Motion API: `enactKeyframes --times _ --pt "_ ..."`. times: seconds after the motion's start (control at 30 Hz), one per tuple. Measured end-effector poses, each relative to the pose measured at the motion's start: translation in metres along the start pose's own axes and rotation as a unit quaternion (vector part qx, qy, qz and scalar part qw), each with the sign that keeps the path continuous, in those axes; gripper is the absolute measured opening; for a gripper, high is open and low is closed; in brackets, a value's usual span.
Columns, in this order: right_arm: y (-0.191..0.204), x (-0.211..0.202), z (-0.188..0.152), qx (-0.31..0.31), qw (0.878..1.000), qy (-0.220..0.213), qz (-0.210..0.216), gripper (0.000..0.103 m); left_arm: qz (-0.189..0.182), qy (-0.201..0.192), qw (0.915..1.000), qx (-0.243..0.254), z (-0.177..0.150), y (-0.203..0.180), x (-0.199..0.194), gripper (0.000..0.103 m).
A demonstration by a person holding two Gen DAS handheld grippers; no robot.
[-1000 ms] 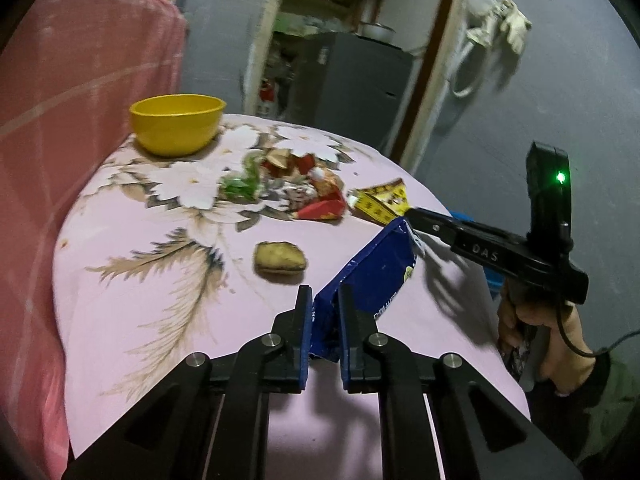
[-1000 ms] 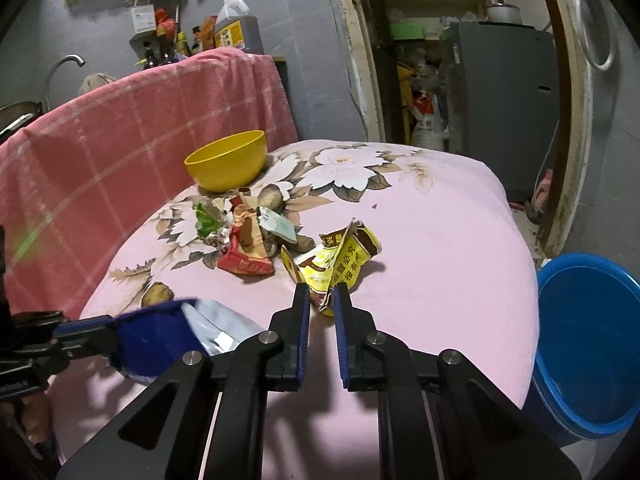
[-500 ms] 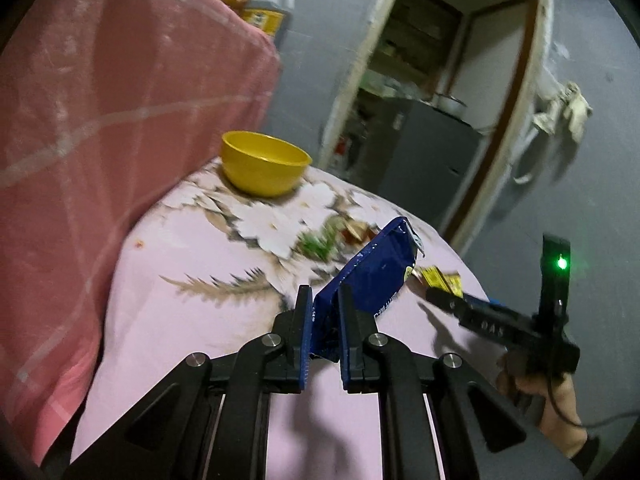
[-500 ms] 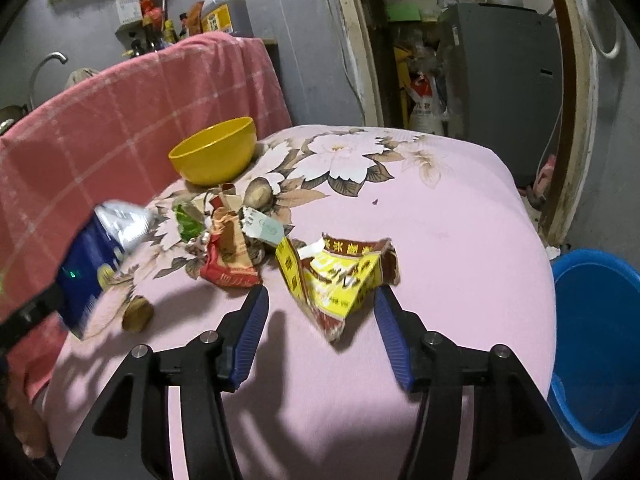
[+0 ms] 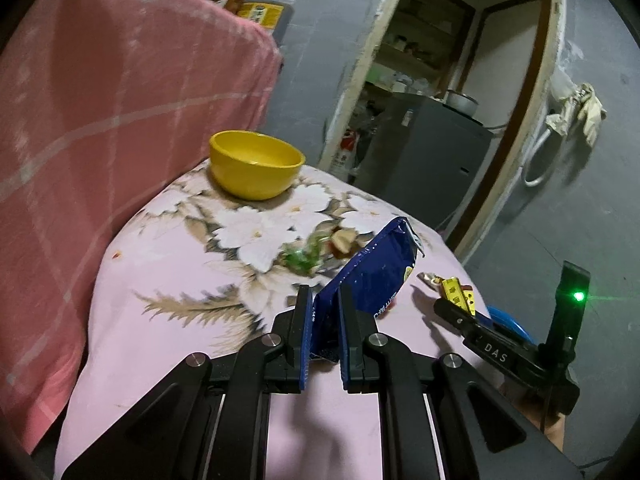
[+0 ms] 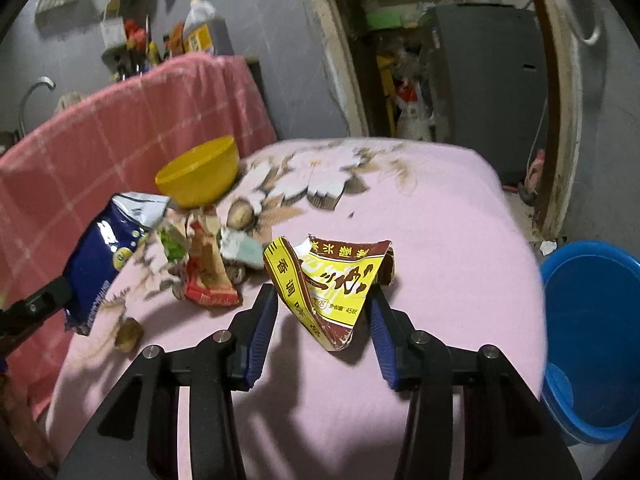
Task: Collect trash
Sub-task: 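Lift both wrappers and carry them toward the blue bucket, then open both tools over the blue bucket to drop the wrappers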
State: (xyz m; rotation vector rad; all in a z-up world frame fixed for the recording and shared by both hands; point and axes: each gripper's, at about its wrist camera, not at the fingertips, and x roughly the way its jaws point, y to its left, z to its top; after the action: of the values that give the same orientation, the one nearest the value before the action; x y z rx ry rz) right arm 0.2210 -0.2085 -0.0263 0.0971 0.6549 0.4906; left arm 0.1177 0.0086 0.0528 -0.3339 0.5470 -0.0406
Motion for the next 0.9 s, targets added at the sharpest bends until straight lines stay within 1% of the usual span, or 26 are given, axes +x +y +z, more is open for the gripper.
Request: enactKeyframes --times 0.1,0.17,0.2,0.33,0.4,0.47,0.5,0.57,0.67,0.7,0.77,0.8,0.87,0.9 --pt "-0.004 -0.025 0.003 0.010 0.999 -0.043 -0.010 0.043 -0.010 -0.010 0.9997 0.019 0.010 -0.016 0.000 0.009" --pt "-0.008 -0.048 0.005 0.015 0.996 -0.086 -0.023 0.043 -0.020 -0.015 0.9992 0.031 0.017 -0.028 0.002 0.009" --pt "-0.009 -0.055 0.007 0.016 0.995 -0.099 -0.028 0.043 -0.026 -0.018 0.9987 0.039 0.021 -0.037 0.003 0.009" --pt "-0.026 -0.099 0.009 0.033 0.980 -0.182 -0.073 0.043 -0.057 -0.033 0.9955 0.068 0.035 -0.073 0.011 0.009" --pt "-0.039 -0.117 0.009 0.045 0.971 -0.212 -0.097 0.044 -0.078 -0.037 0.9927 0.083 0.041 -0.094 0.017 0.009" --pt "-0.055 -0.132 0.007 0.060 0.964 -0.231 -0.120 0.044 -0.101 -0.031 0.9897 0.096 0.047 -0.114 0.026 0.009" --pt "-0.061 -0.135 0.006 0.065 0.962 -0.233 -0.128 0.044 -0.113 -0.026 0.9879 0.103 0.049 -0.126 0.032 0.009" --pt "-0.080 -0.143 0.003 0.084 0.956 -0.237 -0.154 0.044 -0.126 -0.017 0.9846 0.120 0.052 -0.147 0.044 0.009" --pt "-0.112 -0.154 -0.007 0.125 0.946 -0.235 -0.186 0.044 -0.147 0.000 0.9791 0.140 0.051 -0.182 0.064 0.009" --pt "-0.119 -0.158 -0.010 0.134 0.944 -0.233 -0.193 0.044 -0.159 0.012 0.9772 0.141 0.049 -0.195 0.074 0.009" --pt "-0.140 -0.165 -0.018 0.166 0.936 -0.227 -0.210 0.044 -0.169 0.040 0.9752 0.137 0.044 -0.213 0.090 0.009" --pt "-0.149 -0.166 -0.021 0.181 0.933 -0.221 -0.218 0.044 -0.172 0.059 0.9741 0.135 0.039 -0.225 0.102 0.009" --pt "-0.167 -0.163 -0.027 0.211 0.928 -0.200 -0.233 0.044 -0.171 0.086 0.9720 0.136 0.030 -0.243 0.122 0.009" --pt "-0.174 -0.162 -0.029 0.223 0.926 -0.192 -0.234 0.044 -0.168 0.096 0.9713 0.139 0.026 -0.250 0.130 0.009"
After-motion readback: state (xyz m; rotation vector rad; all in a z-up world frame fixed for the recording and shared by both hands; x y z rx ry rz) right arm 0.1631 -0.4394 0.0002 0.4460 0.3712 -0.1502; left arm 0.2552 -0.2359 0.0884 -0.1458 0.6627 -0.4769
